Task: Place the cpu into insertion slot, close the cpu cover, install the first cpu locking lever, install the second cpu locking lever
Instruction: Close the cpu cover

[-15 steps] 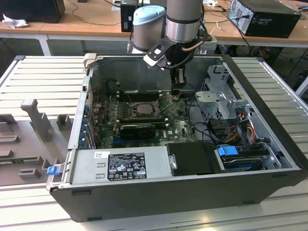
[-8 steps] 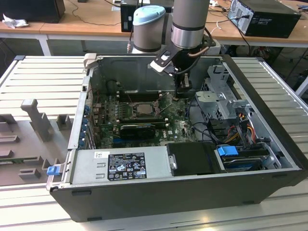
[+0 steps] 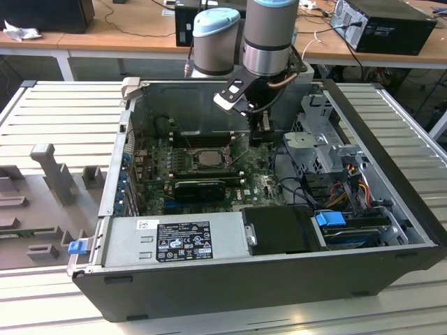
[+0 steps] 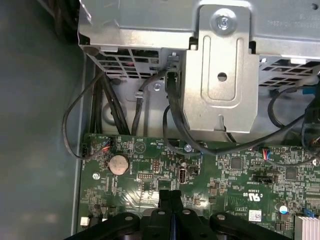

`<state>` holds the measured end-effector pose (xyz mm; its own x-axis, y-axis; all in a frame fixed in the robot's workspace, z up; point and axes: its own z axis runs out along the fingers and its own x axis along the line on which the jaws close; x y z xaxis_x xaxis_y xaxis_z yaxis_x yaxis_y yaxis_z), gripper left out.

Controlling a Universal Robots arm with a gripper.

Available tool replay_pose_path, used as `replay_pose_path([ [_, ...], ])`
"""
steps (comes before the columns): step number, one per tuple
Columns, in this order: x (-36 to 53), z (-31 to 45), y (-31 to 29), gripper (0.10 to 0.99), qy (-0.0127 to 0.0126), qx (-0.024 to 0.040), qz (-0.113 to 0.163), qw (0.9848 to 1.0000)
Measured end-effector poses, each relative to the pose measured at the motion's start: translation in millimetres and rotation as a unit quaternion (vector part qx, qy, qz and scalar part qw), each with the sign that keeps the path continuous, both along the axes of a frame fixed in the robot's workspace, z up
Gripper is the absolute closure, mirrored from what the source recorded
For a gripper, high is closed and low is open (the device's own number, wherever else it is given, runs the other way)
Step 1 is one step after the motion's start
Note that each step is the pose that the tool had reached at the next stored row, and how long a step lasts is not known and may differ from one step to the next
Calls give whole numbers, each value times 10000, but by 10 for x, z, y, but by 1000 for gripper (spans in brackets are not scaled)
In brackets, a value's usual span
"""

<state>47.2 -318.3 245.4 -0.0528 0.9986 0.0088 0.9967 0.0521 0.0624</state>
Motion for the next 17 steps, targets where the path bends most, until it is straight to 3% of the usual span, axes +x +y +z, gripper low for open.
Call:
replay_pose_path([
  [17, -87, 0, 0, 980, 0, 0, 0, 10000],
])
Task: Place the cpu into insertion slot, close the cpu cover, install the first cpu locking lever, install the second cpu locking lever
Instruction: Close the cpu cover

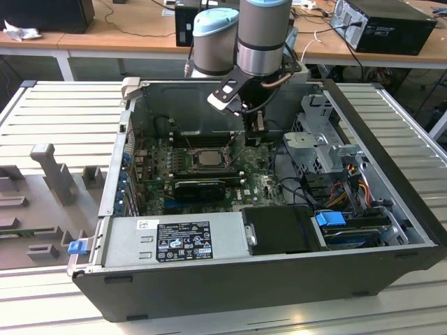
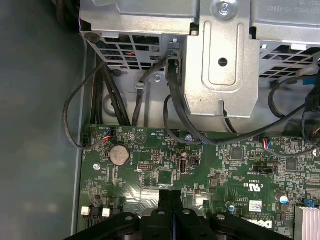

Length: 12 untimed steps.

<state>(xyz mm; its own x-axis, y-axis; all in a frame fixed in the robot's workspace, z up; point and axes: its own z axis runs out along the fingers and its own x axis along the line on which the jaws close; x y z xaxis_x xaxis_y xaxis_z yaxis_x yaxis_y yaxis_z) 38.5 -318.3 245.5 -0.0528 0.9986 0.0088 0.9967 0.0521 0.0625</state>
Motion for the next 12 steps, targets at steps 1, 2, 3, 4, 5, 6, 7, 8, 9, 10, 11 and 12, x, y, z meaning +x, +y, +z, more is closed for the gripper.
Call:
replay_pose_path([
  [1, -3, 0, 0, 980, 0, 0, 0, 10000],
  [2, -7, 0, 0, 980, 0, 0, 0, 10000],
  [3, -10, 0, 0, 980, 0, 0, 0, 10000],
  [4, -12, 0, 0, 980, 0, 0, 0, 10000],
  [5, -17, 0, 0, 980, 0, 0, 0, 10000],
  [6, -20, 0, 0, 980, 0, 0, 0, 10000],
  [7, -23, 0, 0, 980, 0, 0, 0, 10000],
  [8, -27, 0, 0, 980, 0, 0, 0, 10000],
  [9, -29, 0, 0, 980, 0, 0, 0, 10000],
  [10, -34, 0, 0, 980, 0, 0, 0, 10000],
  [11, -40, 0, 0, 980, 0, 0, 0, 10000],
  [12, -43, 0, 0, 980, 0, 0, 0, 10000],
])
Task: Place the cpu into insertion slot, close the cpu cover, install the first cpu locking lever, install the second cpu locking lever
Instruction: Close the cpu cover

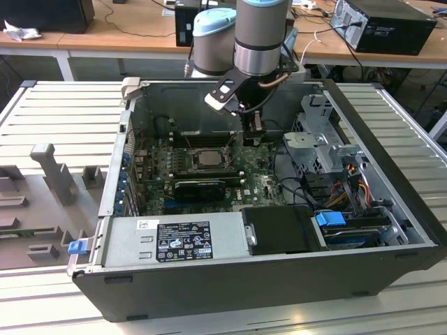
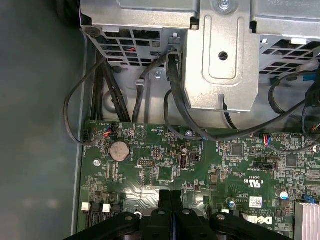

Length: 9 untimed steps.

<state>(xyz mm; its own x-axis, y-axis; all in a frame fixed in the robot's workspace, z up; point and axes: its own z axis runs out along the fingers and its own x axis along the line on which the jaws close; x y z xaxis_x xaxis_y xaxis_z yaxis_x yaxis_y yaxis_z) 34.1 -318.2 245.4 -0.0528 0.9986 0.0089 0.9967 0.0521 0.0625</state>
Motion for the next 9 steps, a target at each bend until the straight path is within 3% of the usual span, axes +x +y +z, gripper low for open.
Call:
replay_pose_path([
  [9, -41, 0, 0, 980, 0, 0, 0, 10000],
])
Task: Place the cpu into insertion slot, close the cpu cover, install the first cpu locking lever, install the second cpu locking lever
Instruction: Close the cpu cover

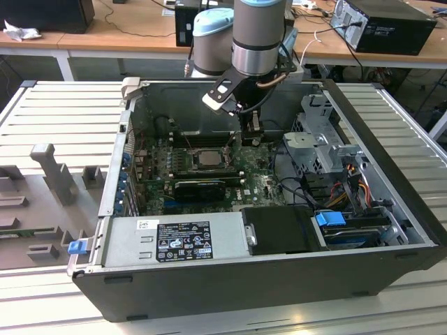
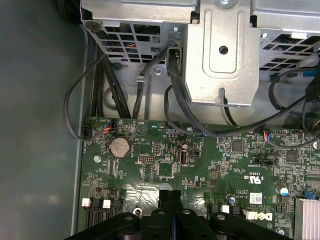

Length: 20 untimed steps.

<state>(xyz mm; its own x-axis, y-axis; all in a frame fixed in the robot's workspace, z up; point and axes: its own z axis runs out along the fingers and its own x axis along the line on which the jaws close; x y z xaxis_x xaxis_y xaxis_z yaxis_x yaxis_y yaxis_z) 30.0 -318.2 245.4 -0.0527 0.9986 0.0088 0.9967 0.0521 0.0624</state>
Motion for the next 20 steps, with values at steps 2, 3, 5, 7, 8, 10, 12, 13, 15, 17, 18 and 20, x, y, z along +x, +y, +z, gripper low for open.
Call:
replay_pose_path([
  [2, -9, 0, 0, 980, 0, 0, 0, 10000],
  [3, -13, 0, 0, 980, 0, 0, 0, 10000],
  [5, -22, 0, 0, 980, 0, 0, 0, 10000],
  [7, -35, 0, 0, 980, 0, 0, 0, 10000],
  [8, -43, 0, 0, 980, 0, 0, 0, 10000],
  [10, -54, 0, 0, 980, 0, 0, 0, 10000],
  [12, -67, 0, 0, 980, 0, 0, 1, 10000],
  [13, -73, 0, 0, 980, 0, 0, 0, 10000],
  [15, -91, 0, 0, 980, 0, 0, 0, 10000],
  [17, -107, 0, 0, 980, 0, 0, 0, 10000],
  [18, -115, 0, 0, 980, 0, 0, 0, 10000],
  [20, -131, 0, 0, 980, 0, 0, 0, 10000],
])
